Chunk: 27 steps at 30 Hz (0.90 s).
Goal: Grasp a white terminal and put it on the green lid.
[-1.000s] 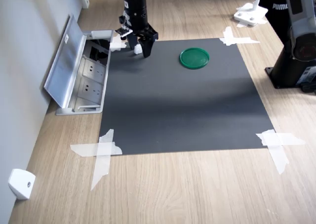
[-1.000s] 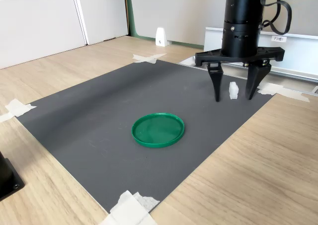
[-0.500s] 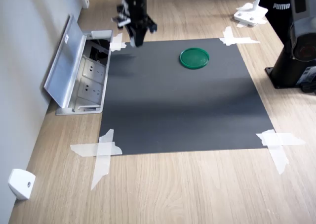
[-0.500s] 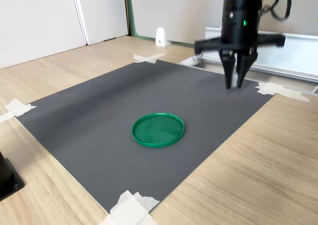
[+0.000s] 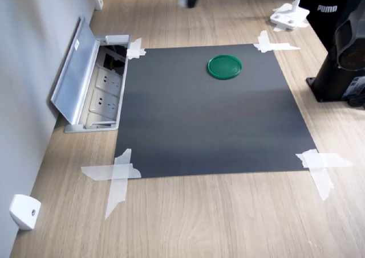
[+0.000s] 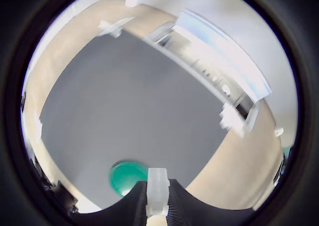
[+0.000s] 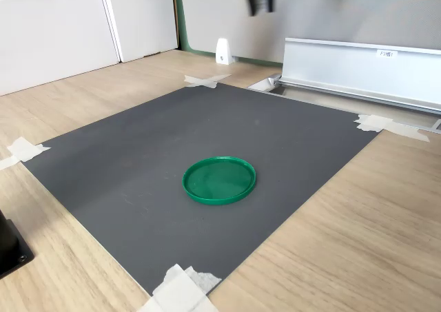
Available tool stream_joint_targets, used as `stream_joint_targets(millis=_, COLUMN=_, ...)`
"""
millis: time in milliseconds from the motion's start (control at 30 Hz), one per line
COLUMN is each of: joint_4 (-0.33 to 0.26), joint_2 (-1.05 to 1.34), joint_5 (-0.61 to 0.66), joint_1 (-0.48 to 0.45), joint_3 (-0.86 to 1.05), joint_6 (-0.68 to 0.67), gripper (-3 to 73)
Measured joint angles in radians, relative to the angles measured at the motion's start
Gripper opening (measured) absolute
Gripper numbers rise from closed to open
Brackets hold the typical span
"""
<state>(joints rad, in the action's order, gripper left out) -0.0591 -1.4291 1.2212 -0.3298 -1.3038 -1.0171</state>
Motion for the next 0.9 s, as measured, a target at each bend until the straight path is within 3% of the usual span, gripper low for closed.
stream_joint_targets(millis=100, joint_4=0.028, joint_2=0.078, joint_5=-0.012, joint_1=0.000, joint_3=0.132, joint_6=-0.005, gripper=9.0)
stream_joint_targets(millis=400, joint_4=0.181, joint_2=0.166, joint_5=-0.208, joint_1=-0.001, joint_3=0.436, joint_6=0.075, gripper=9.0)
stream_joint_targets(millis=700, joint_4=0.186, joint_2=0.106, joint_5=-0.365, joint_1=-0.001, joint_3=0.517, joint_6=0.124, gripper=9.0)
stream_joint_targets(millis=900, joint_4=0.184, joint_2=0.013, joint_5=-0.391, joint_1=-0.001, joint_3=0.517, joint_6=0.146, gripper=9.0)
